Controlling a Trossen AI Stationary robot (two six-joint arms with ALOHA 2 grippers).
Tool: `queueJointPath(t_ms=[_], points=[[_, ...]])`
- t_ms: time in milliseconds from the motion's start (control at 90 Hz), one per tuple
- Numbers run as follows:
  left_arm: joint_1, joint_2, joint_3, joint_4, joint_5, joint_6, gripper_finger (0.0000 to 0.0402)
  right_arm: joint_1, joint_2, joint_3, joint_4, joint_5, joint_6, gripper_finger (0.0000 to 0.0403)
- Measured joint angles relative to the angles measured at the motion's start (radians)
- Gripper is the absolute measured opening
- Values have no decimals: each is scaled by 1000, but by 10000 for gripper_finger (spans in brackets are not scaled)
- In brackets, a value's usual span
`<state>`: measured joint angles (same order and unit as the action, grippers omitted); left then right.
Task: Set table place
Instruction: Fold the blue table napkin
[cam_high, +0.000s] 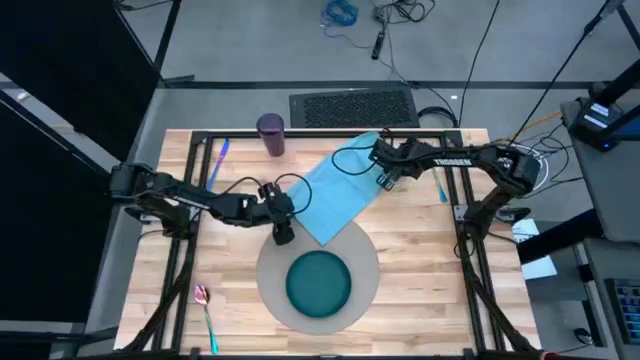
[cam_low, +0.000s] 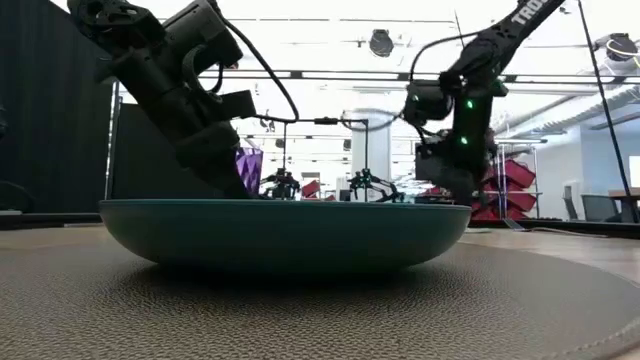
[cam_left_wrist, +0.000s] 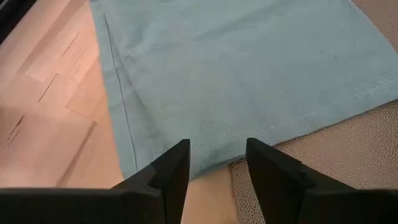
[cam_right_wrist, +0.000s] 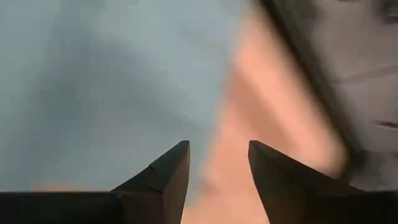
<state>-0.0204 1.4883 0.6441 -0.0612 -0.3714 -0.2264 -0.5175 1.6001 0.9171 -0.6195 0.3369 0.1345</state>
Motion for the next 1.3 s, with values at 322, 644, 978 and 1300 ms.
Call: queueJointPath(t_ms=[322,644,978,1300], points=[[-2,0,0,0,0,-1,144,-60,86,1,10,-237,16,157],[-20,0,0,-9,0,-3,144,-72,138,8,-21,-193,14,157],[-19,0,0,-8,0,-4,144,-80,129,-3,-188,96,42,157],[-19,0,0,-8,0,-4,144,-54,75,-2,-167,104,37,157]])
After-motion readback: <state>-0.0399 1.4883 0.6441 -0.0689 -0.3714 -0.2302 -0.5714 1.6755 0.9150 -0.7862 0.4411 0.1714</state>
